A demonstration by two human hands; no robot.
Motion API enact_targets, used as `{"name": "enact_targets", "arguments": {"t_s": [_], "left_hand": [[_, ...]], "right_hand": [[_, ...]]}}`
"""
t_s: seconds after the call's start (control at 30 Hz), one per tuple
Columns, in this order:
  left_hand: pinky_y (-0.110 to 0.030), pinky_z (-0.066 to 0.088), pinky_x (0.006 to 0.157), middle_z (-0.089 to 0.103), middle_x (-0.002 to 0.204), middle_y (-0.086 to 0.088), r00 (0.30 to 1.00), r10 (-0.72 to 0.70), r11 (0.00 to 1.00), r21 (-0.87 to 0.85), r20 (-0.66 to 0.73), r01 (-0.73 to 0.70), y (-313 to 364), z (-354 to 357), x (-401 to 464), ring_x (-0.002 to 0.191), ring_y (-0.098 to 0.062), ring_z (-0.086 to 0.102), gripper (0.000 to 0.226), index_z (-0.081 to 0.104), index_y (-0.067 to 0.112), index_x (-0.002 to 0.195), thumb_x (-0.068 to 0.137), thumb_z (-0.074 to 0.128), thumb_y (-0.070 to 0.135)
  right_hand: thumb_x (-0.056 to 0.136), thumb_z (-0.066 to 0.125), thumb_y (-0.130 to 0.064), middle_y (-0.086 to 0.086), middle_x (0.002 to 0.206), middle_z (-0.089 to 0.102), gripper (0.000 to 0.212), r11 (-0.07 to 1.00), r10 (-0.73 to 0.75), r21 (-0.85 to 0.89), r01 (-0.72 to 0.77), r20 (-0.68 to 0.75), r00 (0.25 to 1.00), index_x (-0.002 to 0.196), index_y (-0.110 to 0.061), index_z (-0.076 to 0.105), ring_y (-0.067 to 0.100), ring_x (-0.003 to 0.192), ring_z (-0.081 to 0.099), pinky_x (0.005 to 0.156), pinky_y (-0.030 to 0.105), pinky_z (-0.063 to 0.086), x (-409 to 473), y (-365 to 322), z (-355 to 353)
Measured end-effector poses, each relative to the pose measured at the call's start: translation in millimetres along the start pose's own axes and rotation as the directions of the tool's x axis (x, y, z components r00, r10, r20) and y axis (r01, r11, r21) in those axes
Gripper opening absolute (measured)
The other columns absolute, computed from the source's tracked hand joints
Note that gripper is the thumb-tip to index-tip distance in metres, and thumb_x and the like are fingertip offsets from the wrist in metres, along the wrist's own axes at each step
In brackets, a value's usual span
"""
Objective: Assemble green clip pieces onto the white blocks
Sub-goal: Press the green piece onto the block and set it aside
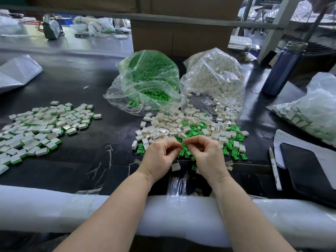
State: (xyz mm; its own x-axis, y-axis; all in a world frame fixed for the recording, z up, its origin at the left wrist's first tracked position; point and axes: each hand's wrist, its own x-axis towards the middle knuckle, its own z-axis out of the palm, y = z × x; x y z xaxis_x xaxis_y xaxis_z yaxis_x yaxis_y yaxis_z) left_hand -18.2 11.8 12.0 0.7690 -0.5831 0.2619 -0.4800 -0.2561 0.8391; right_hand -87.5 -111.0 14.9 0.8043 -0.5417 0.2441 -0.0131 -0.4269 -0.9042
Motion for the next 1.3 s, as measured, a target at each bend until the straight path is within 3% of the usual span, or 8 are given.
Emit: {"name": "enact_targets", "arguments": {"t_s": [0.17,0.3,0.4,0.57,0.73,1.0,1.13,1.3], "left_hand": [[-0.009,0.039,0.072,0.051,0.083,0.016,0.986,0.113,0.98,0.148,0.121,-0.13,1.2,3.2,-3.4,0.074,0.002,0.05,0.021,0.072,0.017,0.093,0.074,0.077,0.023],[-0.021,0.035,0.093,0.042,0.103,0.009,0.941,0.153,0.921,0.303,0.301,-0.247,-0.4,7.0,-3.3,0.099,-0.007,0.043,0.04,0.067,0.03,0.113,0.076,0.072,0.043],[-0.022,0.026,0.097,0.045,0.114,0.005,0.914,0.177,0.853,0.407,0.366,-0.328,-1.9,9.0,-2.7,0.107,-0.011,0.04,0.033,0.066,0.038,0.111,0.079,0.067,0.045],[-0.02,0.04,0.087,0.055,0.098,0.001,0.957,0.223,0.932,0.247,0.187,-0.266,-4.4,9.2,-0.9,0.094,-0.015,0.052,0.017,0.072,0.014,0.097,0.081,0.071,0.019],[-0.01,0.046,0.077,0.066,0.089,0.003,0.997,0.016,0.994,-0.105,-0.07,-0.023,-4.0,3.8,0.6,0.08,-0.006,0.06,0.017,0.069,0.016,0.094,0.081,0.069,0.006],[-0.022,0.053,0.079,0.064,0.089,0.003,0.99,-0.068,0.958,-0.284,-0.124,0.031,-6.5,1.9,1.3,0.082,-0.013,0.063,0.034,0.058,0.031,0.094,0.081,0.068,0.002],[-0.022,0.054,0.075,0.068,0.085,-0.004,0.993,-0.092,0.939,-0.338,-0.072,0.063,-4.6,2.3,1.4,0.077,-0.015,0.065,0.02,0.062,0.022,0.088,0.076,0.074,0.012],[-0.019,0.049,0.075,0.067,0.077,0.0,0.995,-0.073,0.942,-0.331,-0.062,0.048,-6.1,2.5,3.2,0.073,-0.005,0.062,0.013,0.064,0.015,0.08,0.079,0.069,0.003]], "right_hand": [[0.084,0.062,0.0,-0.008,0.074,0.065,0.02,0.998,0.047,0.051,-0.04,-0.155,0.987,0.078,-0.017,0.069,-0.002,0.068,0.058,0.064,0.006,0.043,3.0,2.2,-3.2],[0.084,0.062,-0.001,-0.006,0.072,0.065,0.021,0.997,0.065,0.042,-0.057,-0.219,0.973,0.075,-0.019,0.069,0.003,0.068,0.058,0.063,0.01,0.045,4.2,2.8,-3.6],[0.084,0.062,-0.002,-0.005,0.074,0.066,0.02,0.999,0.05,0.026,-0.045,-0.213,0.976,0.076,-0.018,0.069,0.007,0.071,0.06,0.066,0.013,0.047,3.6,2.2,-3.1],[0.083,0.062,0.002,-0.005,0.075,0.066,0.021,0.999,0.023,0.033,-0.017,-0.19,0.981,0.077,-0.017,0.068,0.007,0.074,0.06,0.067,0.008,0.045,2.8,-0.3,-3.2],[0.086,0.062,-0.004,-0.007,0.076,0.066,0.016,0.998,0.02,0.057,-0.018,-0.038,0.999,0.084,-0.018,0.07,0.002,0.071,0.058,0.067,0.012,0.045,-0.7,-2.9,-0.8],[0.086,0.061,0.002,-0.002,0.083,0.069,0.016,0.975,0.043,0.214,-0.057,0.069,0.997,0.094,-0.009,0.07,0.003,0.072,0.066,0.07,0.015,0.053,-1.4,-2.8,0.7],[0.085,0.061,0.005,0.006,0.079,0.07,0.015,0.947,0.047,0.314,-0.073,0.089,0.995,0.083,-0.009,0.066,0.01,0.07,0.068,0.066,0.017,0.054,-2.2,-4.0,1.7],[0.083,0.065,0.003,0.001,0.074,0.067,0.018,0.975,0.008,0.223,-0.028,0.093,0.996,0.079,-0.014,0.065,0.003,0.065,0.063,0.065,0.017,0.052,-2.5,-3.8,4.0]]}}
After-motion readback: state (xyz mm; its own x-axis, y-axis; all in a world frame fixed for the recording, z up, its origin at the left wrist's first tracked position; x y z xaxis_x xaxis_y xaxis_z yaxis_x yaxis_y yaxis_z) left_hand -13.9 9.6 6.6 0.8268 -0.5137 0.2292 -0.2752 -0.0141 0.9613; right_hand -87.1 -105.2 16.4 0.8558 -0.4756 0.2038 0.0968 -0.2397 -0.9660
